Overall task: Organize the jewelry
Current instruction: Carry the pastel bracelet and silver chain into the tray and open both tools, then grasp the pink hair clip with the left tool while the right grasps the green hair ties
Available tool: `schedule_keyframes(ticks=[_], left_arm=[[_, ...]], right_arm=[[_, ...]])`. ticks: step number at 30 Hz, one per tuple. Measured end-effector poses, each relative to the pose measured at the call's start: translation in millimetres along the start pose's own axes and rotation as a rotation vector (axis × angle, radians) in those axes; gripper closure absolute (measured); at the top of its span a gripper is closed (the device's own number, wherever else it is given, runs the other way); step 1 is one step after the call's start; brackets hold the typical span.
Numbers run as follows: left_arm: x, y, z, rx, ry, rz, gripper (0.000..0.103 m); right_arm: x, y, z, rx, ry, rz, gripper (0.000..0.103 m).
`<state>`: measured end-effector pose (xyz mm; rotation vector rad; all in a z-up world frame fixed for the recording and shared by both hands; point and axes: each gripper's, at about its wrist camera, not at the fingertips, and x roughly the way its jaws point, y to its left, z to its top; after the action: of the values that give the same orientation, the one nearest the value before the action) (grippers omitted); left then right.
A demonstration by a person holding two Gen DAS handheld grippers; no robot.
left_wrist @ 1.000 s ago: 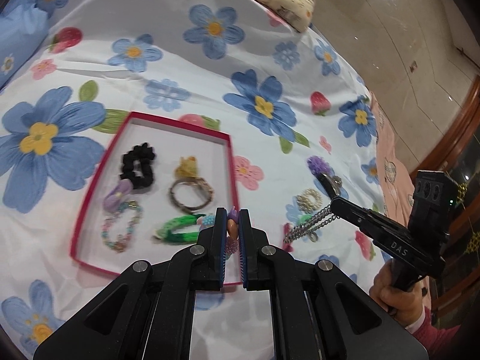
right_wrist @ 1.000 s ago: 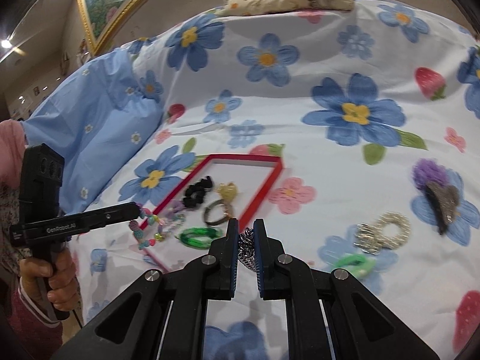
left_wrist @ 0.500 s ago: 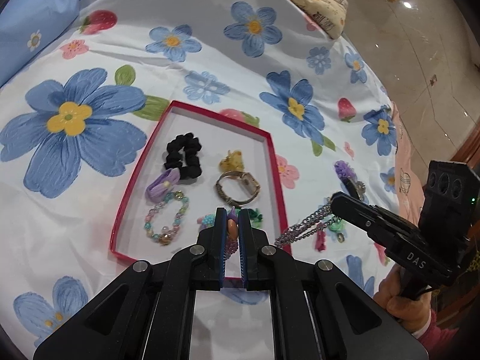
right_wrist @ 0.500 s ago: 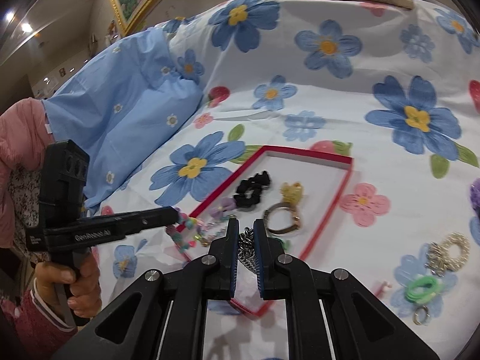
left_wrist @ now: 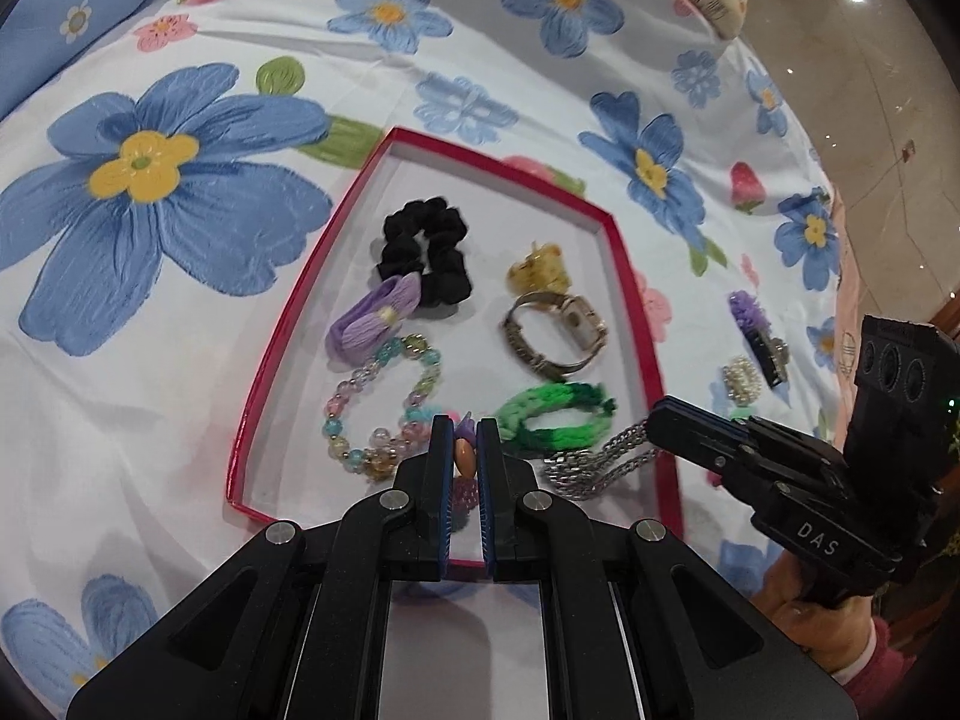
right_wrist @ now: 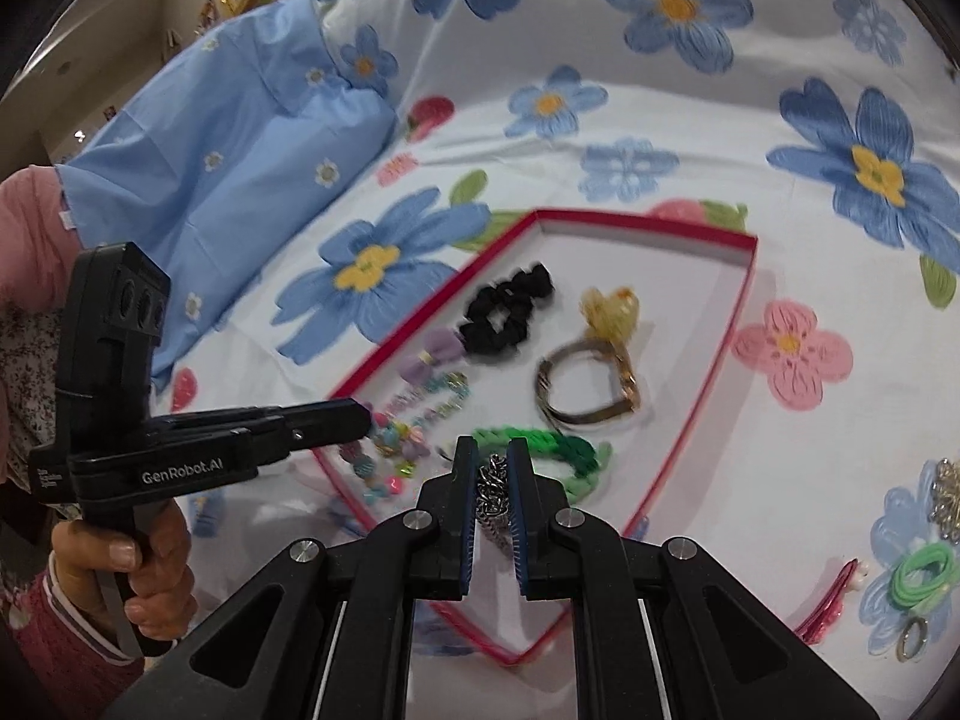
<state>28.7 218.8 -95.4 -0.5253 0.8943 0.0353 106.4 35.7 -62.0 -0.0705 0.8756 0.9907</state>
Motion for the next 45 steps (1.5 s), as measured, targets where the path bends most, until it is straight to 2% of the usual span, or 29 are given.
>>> schedule_keyframes(ticks=[11, 18, 21, 24, 27, 28, 33, 40, 45], left_arm=[[16, 5, -3, 0.015, 0.031, 0.062, 0.096], [18, 2, -3, 0.026, 0.038, 0.085, 0.097], [17, -1, -3, 0.038, 0.041, 0.098, 0.09], [14, -4, -3, 0.035, 0.031, 0.103, 0.077], [9, -5, -2, 0.027, 0.014, 0.11, 0.063], [6, -5, -2, 0.025, 0.004, 0.111, 0.061], [-4, -11, -3, 0.02, -0.023, 0.118, 0.051], [-13, -24, -5, 0.021, -0.037, 0.095, 0.05], [-20, -43, -6, 0.044, -0.051, 0.078, 0.045]], right_arm=[[27, -14, -7, -0.01, 0.082, -0.041, 0.093], [29, -13, -9, -0.024, 0.09, -0.049, 0.092], [28, -14, -8, -0.008, 0.086, -0.036, 0.09], [24, -16, -7, 0.009, 0.072, -0.02, 0.083], [16, -17, -6, 0.018, 0.049, -0.01, 0.071], [13, -17, -6, 0.018, 0.04, -0.012, 0.066], [-5, -26, -7, 0.057, 0.002, -0.006, 0.062], [-39, -44, -14, 0.109, -0.054, -0.033, 0.061], [-65, -63, -24, 0.154, -0.089, -0.072, 0.057]])
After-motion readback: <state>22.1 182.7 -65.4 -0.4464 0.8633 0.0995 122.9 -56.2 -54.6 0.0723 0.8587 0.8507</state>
